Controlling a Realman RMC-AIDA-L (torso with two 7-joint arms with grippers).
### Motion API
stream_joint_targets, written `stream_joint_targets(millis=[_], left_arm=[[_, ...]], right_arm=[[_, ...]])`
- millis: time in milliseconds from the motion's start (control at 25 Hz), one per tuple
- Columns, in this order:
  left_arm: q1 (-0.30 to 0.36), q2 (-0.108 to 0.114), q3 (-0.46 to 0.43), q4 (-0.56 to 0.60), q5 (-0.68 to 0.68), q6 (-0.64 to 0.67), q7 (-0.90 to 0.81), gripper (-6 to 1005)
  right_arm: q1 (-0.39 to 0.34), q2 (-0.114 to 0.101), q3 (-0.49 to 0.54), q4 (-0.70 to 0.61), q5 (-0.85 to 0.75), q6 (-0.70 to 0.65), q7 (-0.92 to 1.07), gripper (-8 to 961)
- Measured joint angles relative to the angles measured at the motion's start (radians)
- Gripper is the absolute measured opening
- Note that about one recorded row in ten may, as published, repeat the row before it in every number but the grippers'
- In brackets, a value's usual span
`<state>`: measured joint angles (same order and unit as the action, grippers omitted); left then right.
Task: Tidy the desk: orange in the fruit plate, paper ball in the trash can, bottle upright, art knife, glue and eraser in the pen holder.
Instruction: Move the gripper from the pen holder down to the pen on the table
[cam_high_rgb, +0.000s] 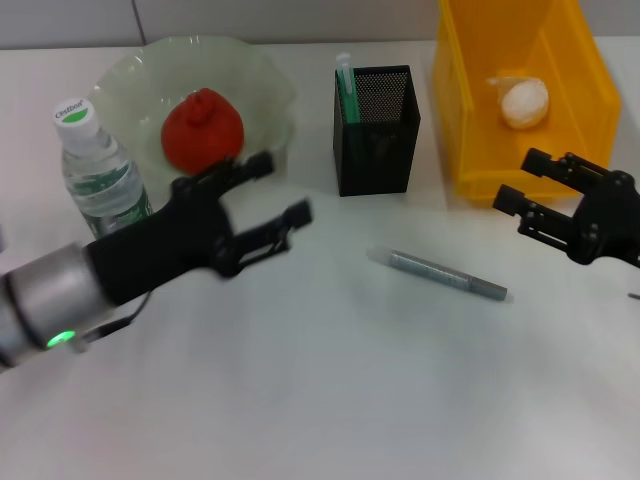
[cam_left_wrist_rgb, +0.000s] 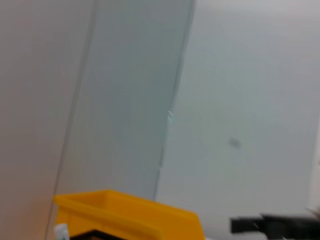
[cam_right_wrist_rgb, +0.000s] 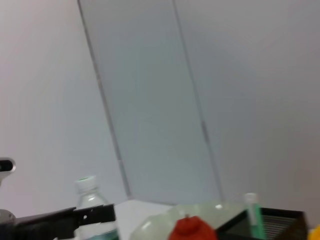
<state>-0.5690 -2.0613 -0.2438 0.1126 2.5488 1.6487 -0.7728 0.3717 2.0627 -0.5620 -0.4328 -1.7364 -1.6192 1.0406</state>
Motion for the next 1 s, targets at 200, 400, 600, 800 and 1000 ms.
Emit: stream_joint_targets(millis=[200,400,600,800,1000], left_arm=[[0.033,0.025,0.088,0.125,0.013,0.122,-0.006,797],[0.042,0.067,0.206,0.138,0.018,0.130,-0.027,797],[0.044,0.058,0.229,0.174,0.020,0.117,-0.030,797],[0.035,0.051,0.237,0.180,0.021,0.095,-0.033,797],[0.033,0.047,0.238,0.182,0.019,0.084,-0.037,797]], right_arm=[[0.033,-0.015,-0.076,-0.086,-0.026,-0.002,0.162,669],[0.107,-0.032,-0.097,-0.128,-0.138,-0.002,0.309,666],[0.202,-0.035,-0.171,-0.203,-0.303,0.016,0.445,663],[0.283,-0.024,-0.267,-0.278,-0.447,0.080,0.558,661],[0.345,-0.019,-0.368,-0.315,-0.538,0.125,0.644,658]])
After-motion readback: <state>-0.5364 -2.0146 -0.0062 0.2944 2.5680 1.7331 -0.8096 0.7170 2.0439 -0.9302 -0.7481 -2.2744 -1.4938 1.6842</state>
